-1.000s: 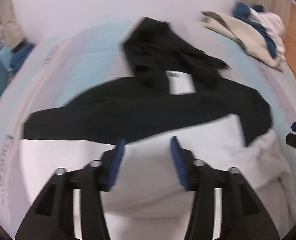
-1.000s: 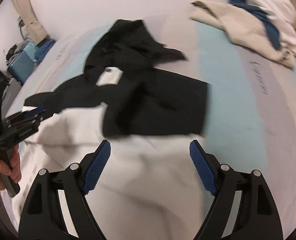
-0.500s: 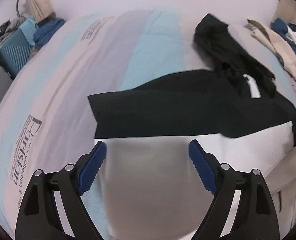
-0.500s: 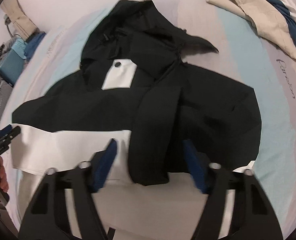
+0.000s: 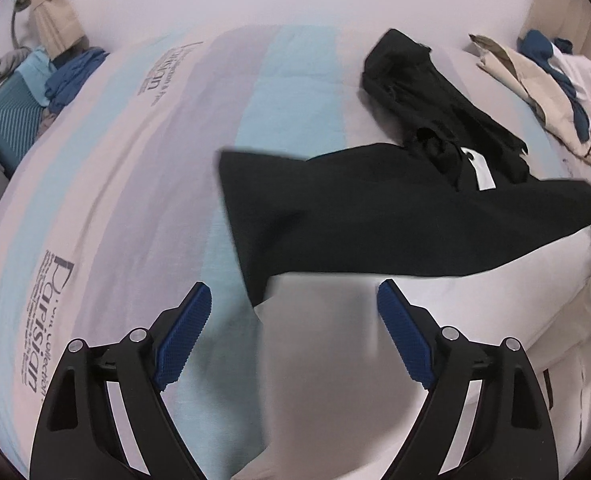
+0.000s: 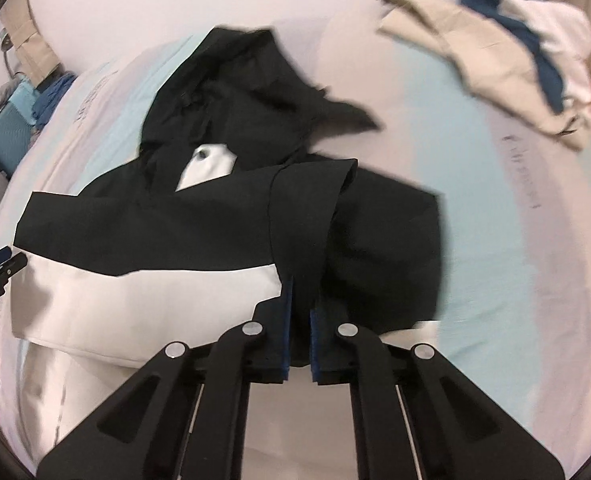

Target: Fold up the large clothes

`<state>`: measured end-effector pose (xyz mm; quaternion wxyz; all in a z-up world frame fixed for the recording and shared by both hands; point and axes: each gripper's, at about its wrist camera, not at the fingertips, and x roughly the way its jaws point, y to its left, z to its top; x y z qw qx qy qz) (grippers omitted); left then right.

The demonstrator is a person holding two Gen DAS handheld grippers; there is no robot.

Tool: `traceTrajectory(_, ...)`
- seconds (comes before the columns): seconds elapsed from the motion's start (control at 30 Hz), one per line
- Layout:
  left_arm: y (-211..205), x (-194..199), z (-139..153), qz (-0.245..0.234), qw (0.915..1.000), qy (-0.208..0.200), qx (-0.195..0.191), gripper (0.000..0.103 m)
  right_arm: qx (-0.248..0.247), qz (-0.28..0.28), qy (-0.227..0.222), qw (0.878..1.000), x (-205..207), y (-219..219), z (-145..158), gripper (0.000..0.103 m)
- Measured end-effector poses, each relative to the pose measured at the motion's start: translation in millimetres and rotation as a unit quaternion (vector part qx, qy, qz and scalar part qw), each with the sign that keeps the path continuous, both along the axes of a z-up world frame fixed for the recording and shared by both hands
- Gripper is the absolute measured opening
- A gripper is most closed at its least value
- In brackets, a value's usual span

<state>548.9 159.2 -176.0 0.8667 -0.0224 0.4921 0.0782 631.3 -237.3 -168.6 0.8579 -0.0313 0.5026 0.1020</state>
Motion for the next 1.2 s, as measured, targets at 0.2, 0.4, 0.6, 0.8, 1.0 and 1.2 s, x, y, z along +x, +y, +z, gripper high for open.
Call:
traceTrajectory(0.2, -25.0, 18.9, -32.7, -0.013, 0.9994, 0.030, 0.004, 0.084, -0.035, -0.037, 0.034, 0.998, 2.9, -43.5, -26.5, 0.006)
traceTrajectory(0.4, -30.8, 28.8, -53.0, -0.009, 0.9988, 0.046, 0.015, 0.085, -0.061, -0.040, 0.046, 0.996, 11.9, -39.7, -58.1, 0.006)
traceTrajectory(0.6, -31.1, 29.3, -63.9, -0.015, 0.9979, 0.058, 0.025, 0.088, -0.090, -0.027, 0.050, 0.994, 11.7, -34.6, -70.1, 0.012)
traceTrajectory(0.8, -32.3, 34.5, -33.7, -0.041, 0.9986, 0.034, -0.001, 0.087, -0.094, 0.002, 0.026, 0.995, 11.8, -28.8, -34.6, 0.054)
traceTrajectory(1.0, -39.1, 82.5, -3.7, -0.089, 0.9948, -0.003, -0.049, 0.091, -0.095, 0.080, -0.029, 0.992, 42.0, 7.8, 8.4, 0.075)
traceTrajectory(1.2, -72.0, 174.6, 2.7, -0.138, 0.9899, -0.014, -0.030, 0.091, -0.068, 0.104, -0.045, 0.991, 120.3, 37.7, 12.1, 0.094)
